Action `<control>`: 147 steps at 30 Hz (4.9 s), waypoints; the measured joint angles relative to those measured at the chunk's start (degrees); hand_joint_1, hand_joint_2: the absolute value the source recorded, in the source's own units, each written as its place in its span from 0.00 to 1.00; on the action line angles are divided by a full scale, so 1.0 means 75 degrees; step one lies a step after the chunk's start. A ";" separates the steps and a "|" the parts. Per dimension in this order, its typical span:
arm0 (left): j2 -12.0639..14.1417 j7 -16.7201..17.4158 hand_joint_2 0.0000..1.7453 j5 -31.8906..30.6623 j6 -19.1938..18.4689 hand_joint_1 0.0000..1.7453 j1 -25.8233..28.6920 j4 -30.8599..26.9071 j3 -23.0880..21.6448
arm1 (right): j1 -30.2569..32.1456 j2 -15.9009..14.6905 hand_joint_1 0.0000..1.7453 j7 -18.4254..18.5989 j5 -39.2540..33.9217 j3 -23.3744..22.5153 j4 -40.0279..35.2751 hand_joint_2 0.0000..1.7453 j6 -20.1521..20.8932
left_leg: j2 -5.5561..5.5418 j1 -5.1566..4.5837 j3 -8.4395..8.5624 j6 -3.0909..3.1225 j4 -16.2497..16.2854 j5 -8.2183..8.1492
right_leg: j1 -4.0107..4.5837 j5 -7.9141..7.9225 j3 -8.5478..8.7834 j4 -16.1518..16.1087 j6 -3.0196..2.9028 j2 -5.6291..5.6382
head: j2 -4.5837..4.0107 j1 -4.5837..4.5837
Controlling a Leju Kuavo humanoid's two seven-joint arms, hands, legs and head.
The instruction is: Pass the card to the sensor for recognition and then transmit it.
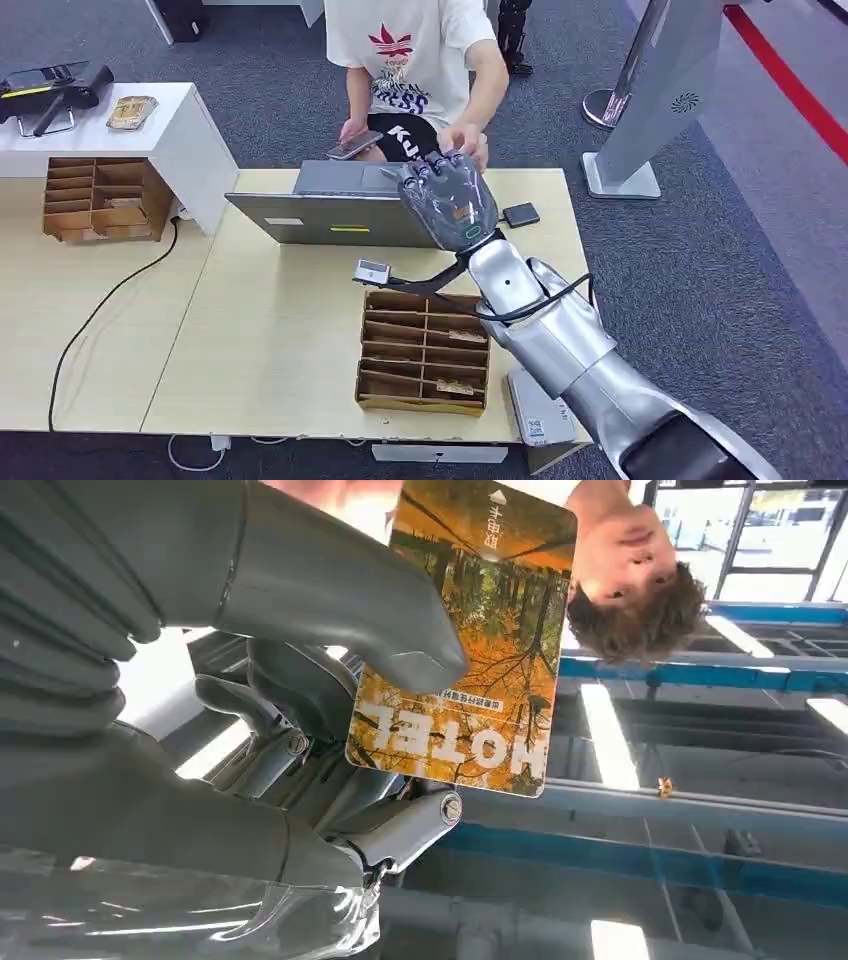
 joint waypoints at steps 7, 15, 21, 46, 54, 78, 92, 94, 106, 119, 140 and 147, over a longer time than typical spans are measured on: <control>0.0000 0.0000 1.00 0.0169 0.0047 0.00 0.0013 0.0000 0.0000 | 0.0197 0.0137 1.00 -0.0210 -0.0829 -0.0239 -0.0120 1.00 0.0143 | 0.0000 0.0000 0.0000 0.0000 0.0000 0.0000 | 0.0000 0.0000 0.0000 0.0000 0.0000 0.0000 | 0.0000 0.0003; 0.0000 0.0000 1.00 0.0472 0.0218 0.00 0.0085 0.0000 0.0000 | 0.0835 0.0423 1.00 -0.0629 -0.3349 -0.0903 -0.1264 1.00 0.0454 | 0.0000 0.0000 -0.0003 0.0000 -0.0001 -0.0001 | 0.0000 -0.0001 -0.0004 0.0000 0.0000 0.0000 | 0.0000 0.0003; 0.0003 -0.0020 1.00 0.0761 0.0390 0.00 0.0213 0.0000 0.0000 | 0.1409 0.0568 1.00 -0.1180 -0.6257 -0.1567 -0.2671 1.00 0.0845 | -0.0002 0.0000 -0.0007 0.0000 -0.0001 -0.0001 | 0.0000 -0.0002 -0.0006 -0.0001 0.0000 -0.0002 | 0.0000 0.0003; 0.0058 -0.0160 1.00 0.1790 0.0656 0.00 0.0420 0.0000 0.0271 | 0.4781 -0.0513 1.00 -0.2399 -1.2083 -0.2871 -0.5496 1.00 0.2011 | -0.0004 0.0000 -0.0016 0.0000 -0.0002 -0.0013 | 0.0000 -0.0009 -0.0016 -0.0006 0.0006 -0.0002 | 0.0000 0.0000; 0.0058 -0.0160 1.00 0.2160 0.0711 0.00 0.0436 0.0000 0.0411 | 0.6106 -0.0758 1.00 -0.2422 -1.2056 -0.3022 -0.5852 1.00 0.1996 | -0.0012 0.0000 -0.0021 0.0004 -0.0002 -0.0017 | 0.0000 -0.0017 -0.0019 -0.0006 0.0011 -0.0009 | 0.0000 0.0003; 0.0018 -0.0087 1.00 0.2626 0.0816 0.00 0.0525 0.0000 0.0688 | 0.8924 -0.1658 1.00 -0.2241 -1.1884 -0.3427 -0.6988 1.00 0.1358 | -0.0009 -0.0002 -0.0019 0.0010 -0.0002 -0.0042 | 0.0000 -0.0029 -0.0017 -0.0008 0.0018 -0.0006 | 0.0000 0.0000; -0.0003 -0.0087 1.00 0.2705 0.0839 0.00 0.0524 0.0000 0.0688 | 0.8967 -0.1979 1.00 -0.1990 -1.0920 -0.3188 -0.6985 1.00 0.0991 | -0.0005 -0.0002 -0.0020 0.0010 -0.0002 -0.0042 | 0.0000 -0.0029 -0.0016 -0.0008 0.0018 -0.0005 | 0.0000 0.0000; -0.0003 -0.0087 1.00 0.2702 0.0839 0.00 0.0524 0.0000 0.0688 | 0.8965 -0.1996 1.00 -0.1926 -1.0730 -0.3159 -0.6983 1.00 0.0912 | -0.0005 -0.0002 -0.0020 0.0010 -0.0002 -0.0042 | 0.0000 -0.0029 -0.0016 -0.0008 0.0018 -0.0005 | 0.0000 0.0000; -0.0015 -0.0079 1.00 0.2530 0.0833 0.00 0.0509 0.0000 0.0653 | 0.8442 -0.1996 1.00 -0.0818 -0.8795 -0.2197 -0.6128 1.00 0.0265 | -0.0002 -0.0001 -0.0017 0.0009 -0.0002 -0.0041 | 0.0000 -0.0029 -0.0014 -0.0008 0.0017 -0.0003 | 0.0000 0.0000; -0.0015 -0.0079 1.00 0.2512 0.0822 0.00 0.0506 0.0000 0.0568 | 0.8185 -0.1987 1.00 -0.0455 -0.8481 -0.2017 -0.5298 1.00 0.0061 | -0.0002 -0.0002 -0.0019 0.0010 -0.0002 -0.0042 | 0.0000 -0.0029 -0.0015 -0.0008 0.0018 -0.0004 | 0.0000 0.0000; -0.0012 -0.0093 1.00 0.2562 0.0763 0.00 0.0502 0.0000 0.0414 | 0.7892 -0.1873 1.00 -0.0338 -0.8743 -0.2323 -0.4269 1.00 0.0070 | 0.0000 -0.0002 -0.0003 0.0010 -0.0002 -0.0042 | 0.0000 -0.0029 0.0000 -0.0009 0.0018 -0.0003 | 0.0000 0.0000; -0.0012 -0.0090 1.00 0.2518 0.0764 0.00 0.0486 0.0000 0.0291 | 0.7505 -0.1500 1.00 -0.0679 -0.8798 -0.2699 -0.3678 1.00 0.0134 | 0.0004 -0.0002 0.0018 0.0010 -0.0002 -0.0041 | 0.0000 -0.0028 0.0018 -0.0010 0.0018 0.0002 | 0.0000 0.0000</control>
